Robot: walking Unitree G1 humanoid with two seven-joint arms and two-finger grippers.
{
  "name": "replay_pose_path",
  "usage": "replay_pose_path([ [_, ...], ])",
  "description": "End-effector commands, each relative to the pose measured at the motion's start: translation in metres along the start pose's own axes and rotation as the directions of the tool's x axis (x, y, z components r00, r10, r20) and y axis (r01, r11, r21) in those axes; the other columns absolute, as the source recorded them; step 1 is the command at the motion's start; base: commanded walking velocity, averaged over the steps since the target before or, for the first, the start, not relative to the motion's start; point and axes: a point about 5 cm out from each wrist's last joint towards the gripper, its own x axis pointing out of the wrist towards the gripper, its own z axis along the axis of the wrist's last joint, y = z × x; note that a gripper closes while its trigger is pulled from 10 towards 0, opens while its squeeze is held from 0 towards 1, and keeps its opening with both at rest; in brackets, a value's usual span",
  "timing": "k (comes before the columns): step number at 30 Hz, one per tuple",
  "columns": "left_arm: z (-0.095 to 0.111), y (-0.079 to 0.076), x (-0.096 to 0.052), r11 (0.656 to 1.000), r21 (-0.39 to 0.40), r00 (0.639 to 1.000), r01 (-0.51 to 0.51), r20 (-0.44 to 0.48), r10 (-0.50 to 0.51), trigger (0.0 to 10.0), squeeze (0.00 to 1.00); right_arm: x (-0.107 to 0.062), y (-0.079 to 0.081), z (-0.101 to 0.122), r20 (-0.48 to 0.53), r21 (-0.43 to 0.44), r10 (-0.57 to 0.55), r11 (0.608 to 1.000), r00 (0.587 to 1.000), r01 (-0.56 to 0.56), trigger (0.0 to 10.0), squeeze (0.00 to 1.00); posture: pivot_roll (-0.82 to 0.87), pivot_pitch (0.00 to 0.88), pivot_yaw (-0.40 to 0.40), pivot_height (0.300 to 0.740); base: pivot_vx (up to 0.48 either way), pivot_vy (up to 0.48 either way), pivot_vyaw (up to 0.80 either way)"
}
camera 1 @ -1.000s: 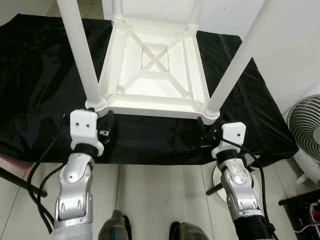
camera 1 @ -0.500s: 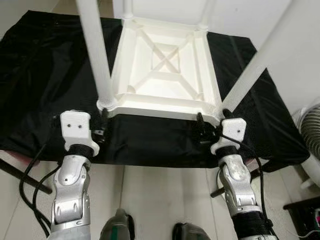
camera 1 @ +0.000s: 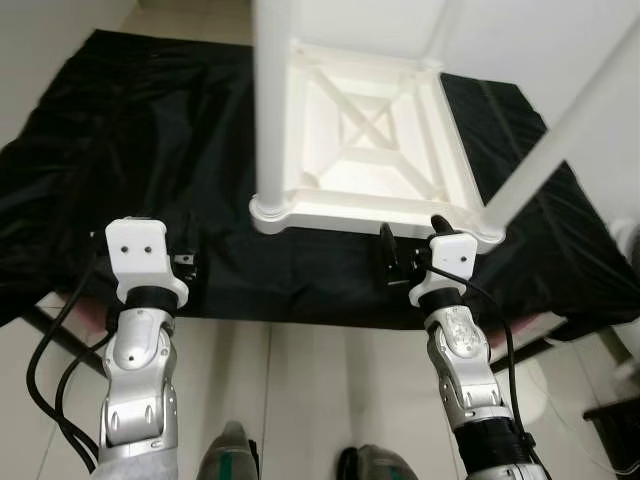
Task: Building children table
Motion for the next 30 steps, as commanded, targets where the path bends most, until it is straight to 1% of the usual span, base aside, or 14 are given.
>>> replay_pose_path([
  [1,-0.001,-0.007,0.002,1.0,-0.002,1.0,0.019,-0.003,-0.019,10.0,0.0,-0.003,-0.008,-0.006,-0.027,-0.016,-0.021,1.0,0.999,0.021,10.0,0.0,0.12,0.068,-0.054,0.74,0.0,0.0,0.0],
  [4,-0.002,-0.011,0.002,0.999,0.013,0.999,0.052,0.001,-0.052,10.0,0.0,-0.001,-0.007,-0.006,-0.023,-0.019,-0.014,1.0,1.0,0.013,10.0,0.0,0.12,0.067,-0.054,0.74,0.0,0.0,0.0],
  [13,-0.001,-0.016,0.004,0.996,0.038,0.997,0.078,0.011,-0.079,10.0,0.0,0.003,-0.007,-0.005,-0.013,-0.025,-0.011,1.0,1.0,0.011,10.0,0.0,0.12,0.066,-0.058,0.74,0.0,0.0,0.0],
  [24,-0.004,-0.02,0.005,0.996,0.024,0.996,0.083,-0.007,-0.083,10.0,0.0,0.004,-0.008,-0.004,-0.009,-0.031,0.0,1.0,1.0,-0.001,10.0,0.0,0.12,0.069,-0.066,0.74,0.0,0.0,0.0],
  [26,-0.005,-0.021,0.006,0.995,0.026,0.996,0.094,-0.01,-0.094,10.0,0.0,0.005,-0.008,-0.004,-0.009,-0.034,0.006,0.999,1.0,-0.006,10.0,0.0,0.12,0.069,-0.067,0.74,0.0,0.0,0.0],
  [28,-0.005,-0.024,0.006,0.991,0.006,0.99,0.137,-0.018,-0.137,10.0,0.0,0.004,-0.013,-0.005,-0.017,-0.052,-0.009,0.999,1.0,0.009,10.0,0.0,0.11,0.07,-0.068,0.74,0.0,0.0,0.0],
  [30,-0.005,-0.024,0.006,0.991,0.006,0.99,0.137,-0.018,-0.137,10.0,0.0,0.004,-0.013,-0.005,-0.017,-0.052,-0.009,0.999,1.0,0.009,10.0,0.0,0.11,0.07,-0.068,0.74,0.0,0.0,0.0],
])
